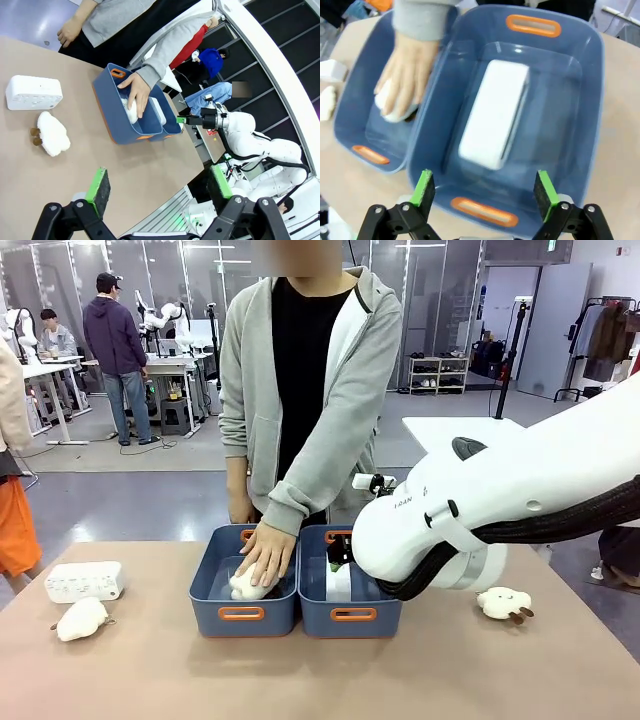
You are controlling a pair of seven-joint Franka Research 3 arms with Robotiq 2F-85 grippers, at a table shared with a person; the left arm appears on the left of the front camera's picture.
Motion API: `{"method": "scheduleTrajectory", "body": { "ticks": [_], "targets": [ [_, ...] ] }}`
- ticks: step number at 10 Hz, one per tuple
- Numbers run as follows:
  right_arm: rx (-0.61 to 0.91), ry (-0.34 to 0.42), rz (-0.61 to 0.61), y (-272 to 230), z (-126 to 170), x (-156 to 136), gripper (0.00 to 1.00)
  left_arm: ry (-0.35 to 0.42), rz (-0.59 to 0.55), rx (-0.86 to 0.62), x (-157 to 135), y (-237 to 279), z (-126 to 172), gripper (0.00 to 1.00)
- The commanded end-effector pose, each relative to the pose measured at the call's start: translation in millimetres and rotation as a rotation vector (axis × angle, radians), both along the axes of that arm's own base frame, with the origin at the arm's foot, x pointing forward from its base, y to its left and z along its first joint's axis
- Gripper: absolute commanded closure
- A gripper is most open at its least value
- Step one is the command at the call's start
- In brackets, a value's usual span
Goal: Sort the digital clocks into the basket.
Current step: Pick up the Digital clock from the table and place it into the empty Plastic storage basket.
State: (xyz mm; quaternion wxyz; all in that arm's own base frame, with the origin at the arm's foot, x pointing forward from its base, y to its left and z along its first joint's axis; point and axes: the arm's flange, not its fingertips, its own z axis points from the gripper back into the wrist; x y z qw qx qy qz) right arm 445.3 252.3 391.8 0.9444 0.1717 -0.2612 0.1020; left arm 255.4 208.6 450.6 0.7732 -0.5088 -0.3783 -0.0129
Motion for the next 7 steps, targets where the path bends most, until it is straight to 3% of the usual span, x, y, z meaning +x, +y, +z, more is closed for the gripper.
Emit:
{"method": "scheduleTrajectory", "body": {
  "ticks": [1,3,6,7],
  "targets": [
    [0.142,0.156,0.106,-30.2,31.2,-20.6,0.0,-0.029,-0.004,-0.015,0.3,1.9,1.2,0.0],
    [0.255,0.284,0.135,-83.6,57.1,-29.1,0.0,-0.029,-0.004,-0.015,0.3,1.9,1.2,0.0],
    [0.601,0.499,0.283,-170.9,76.2,-46.0,0.0,-0.029,-0.004,-0.015,0.3,1.9,1.2,0.0],
    [0.769,0.489,0.339,-220.0,80.0,-62.0,0.0,-0.029,-0.004,-0.015,0.3,1.9,1.2,0.0]
  ]
}}
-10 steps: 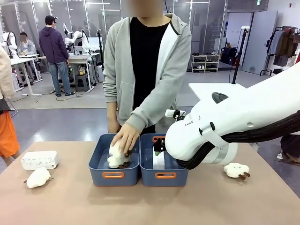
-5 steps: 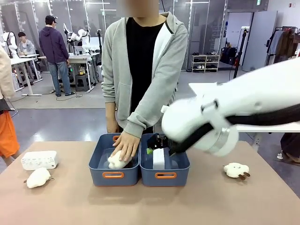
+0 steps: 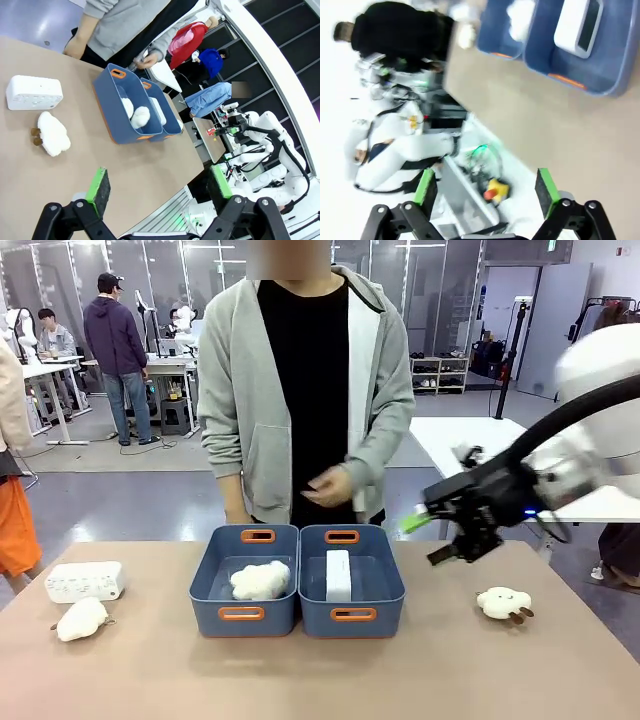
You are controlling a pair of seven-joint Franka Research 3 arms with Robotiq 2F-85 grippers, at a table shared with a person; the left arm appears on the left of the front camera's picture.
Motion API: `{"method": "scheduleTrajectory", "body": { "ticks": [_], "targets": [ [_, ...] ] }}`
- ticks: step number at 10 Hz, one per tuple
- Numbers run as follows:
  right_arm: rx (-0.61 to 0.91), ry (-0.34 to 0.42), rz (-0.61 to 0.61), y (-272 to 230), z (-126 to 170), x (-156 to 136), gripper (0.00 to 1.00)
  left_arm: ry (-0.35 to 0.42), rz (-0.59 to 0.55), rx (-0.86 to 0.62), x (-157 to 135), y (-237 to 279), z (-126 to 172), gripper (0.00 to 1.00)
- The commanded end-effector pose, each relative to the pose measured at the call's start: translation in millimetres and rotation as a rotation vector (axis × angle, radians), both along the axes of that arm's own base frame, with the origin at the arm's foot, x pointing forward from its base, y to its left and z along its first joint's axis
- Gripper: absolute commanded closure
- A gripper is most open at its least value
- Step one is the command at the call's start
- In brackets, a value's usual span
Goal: Sort the digital clocks into the basket.
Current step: Pick up the Digital clock from the table and place it into the empty Plastic storage basket.
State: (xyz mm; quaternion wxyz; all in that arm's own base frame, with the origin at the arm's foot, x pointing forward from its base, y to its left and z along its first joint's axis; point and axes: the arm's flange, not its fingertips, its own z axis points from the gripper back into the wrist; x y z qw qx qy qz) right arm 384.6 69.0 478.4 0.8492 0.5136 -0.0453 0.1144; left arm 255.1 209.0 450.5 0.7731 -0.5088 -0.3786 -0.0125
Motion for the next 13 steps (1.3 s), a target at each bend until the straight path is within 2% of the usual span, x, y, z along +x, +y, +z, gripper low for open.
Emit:
{"method": "scheduleTrajectory", "body": {
  "ticks": [1,2,4,5,7,8,11,12,13],
  "targets": [
    [0.262,0.024,-0.016,-86.2,-10.0,-19.1,0.0,-0.029,-0.005,-0.014,0.6,1.6,1.2,0.0],
    [0.36,-0.012,-0.071,-127.8,-15.9,-36.6,0.0,-0.029,-0.005,-0.014,0.6,1.6,1.2,0.0],
    [0.434,-0.041,-0.231,-197.5,-38.2,-71.8,0.0,-0.029,-0.005,-0.014,0.6,1.6,1.2,0.0],
    [0.456,-0.055,-0.3,-216.5,-46.9,-89.1,0.0,-0.029,-0.005,-0.014,0.6,1.6,1.2,0.0],
    [0.42,-0.023,-0.374,-221.3,-55.4,-85.6,0.0,-0.029,-0.005,-0.014,0.6,1.6,1.2,0.0],
    [0.454,-0.028,-0.325,-233.0,-46.3,-97.9,0.0,-0.029,-0.005,-0.014,0.6,1.6,1.2,0.0],
    [0.454,-0.028,-0.325,-233.0,-46.3,-97.9,0.0,-0.029,-0.005,-0.014,0.6,1.6,1.2,0.0],
    [0.454,-0.028,-0.325,-233.0,-46.3,-97.9,0.0,0.0,0.001,0.0,-0.2,0.2,0.0,0.0],
    [0.454,-0.028,-0.325,-233.0,-46.3,-97.9,0.0,-0.094,-0.074,0.111,-20.4,-4.4,18.7,0.0]
  ]
}}
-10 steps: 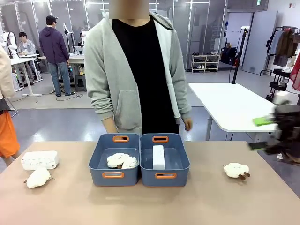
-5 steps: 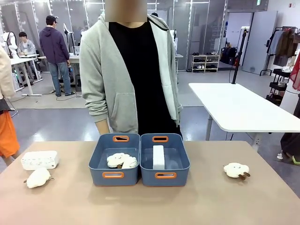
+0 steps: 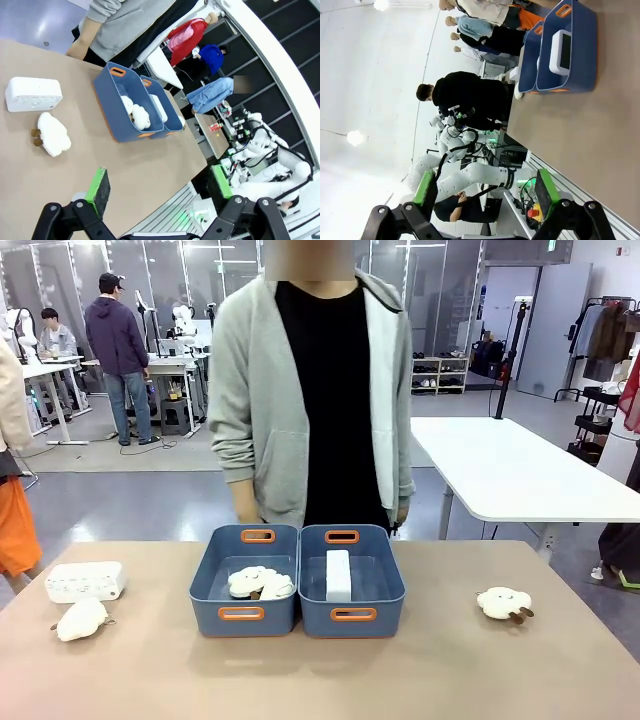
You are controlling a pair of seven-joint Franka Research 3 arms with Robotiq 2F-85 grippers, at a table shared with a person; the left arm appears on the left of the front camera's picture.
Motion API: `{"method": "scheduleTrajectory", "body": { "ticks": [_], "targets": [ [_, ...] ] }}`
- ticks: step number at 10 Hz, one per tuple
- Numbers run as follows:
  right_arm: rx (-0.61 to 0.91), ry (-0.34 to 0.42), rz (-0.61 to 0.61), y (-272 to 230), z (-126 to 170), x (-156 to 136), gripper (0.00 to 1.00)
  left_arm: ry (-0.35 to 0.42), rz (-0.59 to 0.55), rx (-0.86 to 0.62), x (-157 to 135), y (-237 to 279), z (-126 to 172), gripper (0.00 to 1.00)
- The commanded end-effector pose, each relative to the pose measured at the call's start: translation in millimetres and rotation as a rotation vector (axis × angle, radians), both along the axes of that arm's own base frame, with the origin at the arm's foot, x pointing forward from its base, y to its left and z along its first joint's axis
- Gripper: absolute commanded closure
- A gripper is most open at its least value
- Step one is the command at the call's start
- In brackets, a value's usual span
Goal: Sort the digital clocks into the basket.
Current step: Pick up the Digital clock from the table and place it into the empty Plastic storage basket.
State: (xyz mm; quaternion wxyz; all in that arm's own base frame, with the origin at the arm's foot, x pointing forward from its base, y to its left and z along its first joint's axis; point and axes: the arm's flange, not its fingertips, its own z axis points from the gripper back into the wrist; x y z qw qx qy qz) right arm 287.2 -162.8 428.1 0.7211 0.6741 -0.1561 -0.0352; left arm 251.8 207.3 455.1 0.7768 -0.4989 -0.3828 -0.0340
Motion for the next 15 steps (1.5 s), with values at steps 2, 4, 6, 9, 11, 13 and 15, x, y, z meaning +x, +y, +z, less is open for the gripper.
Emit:
{"method": "scheduleTrajectory", "body": {
  "ticks": [2,4,6,9,11,13,15],
  "targets": [
    [0.002,-0.019,-0.001,-1.2,4.0,-0.5,0.0,-0.089,-0.161,0.196,-19.0,-15.6,15.2,0.0],
    [0.002,-0.019,-0.001,-1.2,4.0,-0.5,0.0,-0.193,-0.286,0.351,0.6,-41.8,26.5,0.0],
    [0.002,-0.019,-0.001,-1.2,4.0,-0.5,0.0,-0.225,-0.375,0.603,37.2,-71.1,41.8,0.0],
    [0.002,-0.019,-0.001,-1.2,4.0,-0.5,0.0,-0.19,-0.487,0.8,98.4,-110.7,44.9,0.0],
    [0.002,-0.019,-0.001,-1.2,4.0,-0.5,0.0,-0.288,-0.452,0.932,135.3,-121.1,45.4,0.0],
    [0.002,-0.019,-0.001,-1.2,4.0,-0.5,0.0,-0.329,-0.575,1.055,150.1,-121.0,44.6,0.0],
    [0.002,-0.019,-0.001,-1.2,4.0,-0.5,0.0,-0.391,-0.61,1.068,159.4,-121.3,45.1,0.0]
  ]
}}
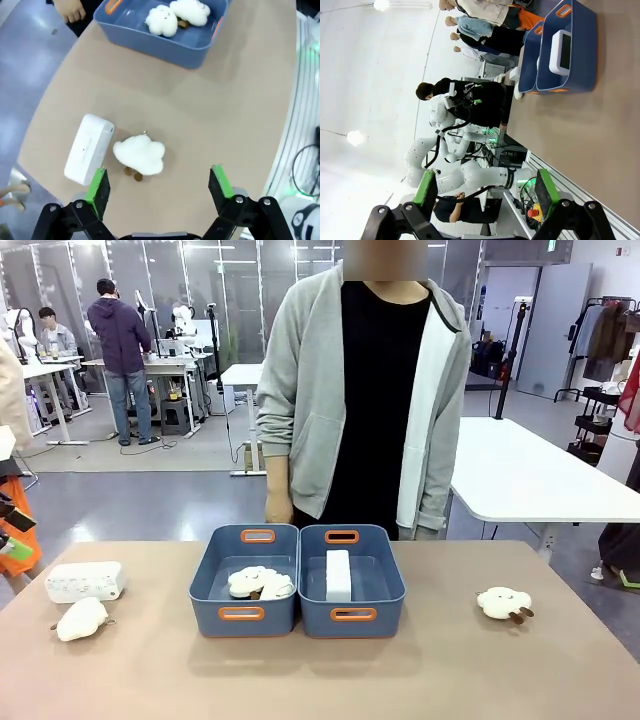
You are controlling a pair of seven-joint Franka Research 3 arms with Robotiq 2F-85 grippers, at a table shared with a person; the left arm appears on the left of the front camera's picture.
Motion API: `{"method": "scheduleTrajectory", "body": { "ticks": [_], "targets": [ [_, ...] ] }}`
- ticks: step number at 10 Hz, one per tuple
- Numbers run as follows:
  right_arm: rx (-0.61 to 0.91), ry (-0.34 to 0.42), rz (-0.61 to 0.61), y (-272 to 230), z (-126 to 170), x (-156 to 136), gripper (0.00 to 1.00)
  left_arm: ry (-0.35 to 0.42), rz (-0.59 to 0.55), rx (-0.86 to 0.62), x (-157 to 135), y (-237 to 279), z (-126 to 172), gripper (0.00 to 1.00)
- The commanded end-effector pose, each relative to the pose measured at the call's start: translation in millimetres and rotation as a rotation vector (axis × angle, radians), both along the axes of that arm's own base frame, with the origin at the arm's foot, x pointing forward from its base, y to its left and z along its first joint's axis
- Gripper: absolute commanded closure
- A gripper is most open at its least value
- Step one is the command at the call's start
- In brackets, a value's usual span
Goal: Sort the digital clocks into the basket.
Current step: Pick up the Digital clock from the table and place it into the empty Plastic storage basket.
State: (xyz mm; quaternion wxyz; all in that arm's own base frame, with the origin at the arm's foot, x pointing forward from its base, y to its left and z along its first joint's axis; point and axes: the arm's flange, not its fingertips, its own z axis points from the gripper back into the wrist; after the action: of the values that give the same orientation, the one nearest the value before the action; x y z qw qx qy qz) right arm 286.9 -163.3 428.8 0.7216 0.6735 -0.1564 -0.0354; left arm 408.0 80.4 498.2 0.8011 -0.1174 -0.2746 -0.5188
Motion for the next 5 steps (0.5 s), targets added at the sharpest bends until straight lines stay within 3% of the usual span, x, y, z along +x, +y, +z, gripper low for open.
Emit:
{"method": "scheduleTrajectory", "body": {
  "ticks": [1,2,3,4,5],
  "targets": [
    [0.004,-0.019,0.0,-0.6,3.2,-0.2,0.0,-0.047,-0.01,-0.029,-0.3,8.1,3.6,0.0],
    [0.004,-0.019,0.0,-0.6,3.2,-0.2,0.0,-0.006,0.131,-0.094,-21.8,7.7,12.4,0.0],
    [0.004,-0.019,0.0,-0.6,3.2,-0.2,0.0,-0.012,-0.012,-0.003,0.3,2.8,0.8,0.0],
    [0.004,-0.019,0.0,-0.6,3.2,-0.2,0.0,-0.009,0.028,-0.03,-4.4,8.6,4.3,0.0],
    [0.004,-0.019,0.0,-0.6,3.2,-0.2,0.0,-0.073,-0.016,0.074,-0.4,21.2,5.7,0.0]
  ]
}}
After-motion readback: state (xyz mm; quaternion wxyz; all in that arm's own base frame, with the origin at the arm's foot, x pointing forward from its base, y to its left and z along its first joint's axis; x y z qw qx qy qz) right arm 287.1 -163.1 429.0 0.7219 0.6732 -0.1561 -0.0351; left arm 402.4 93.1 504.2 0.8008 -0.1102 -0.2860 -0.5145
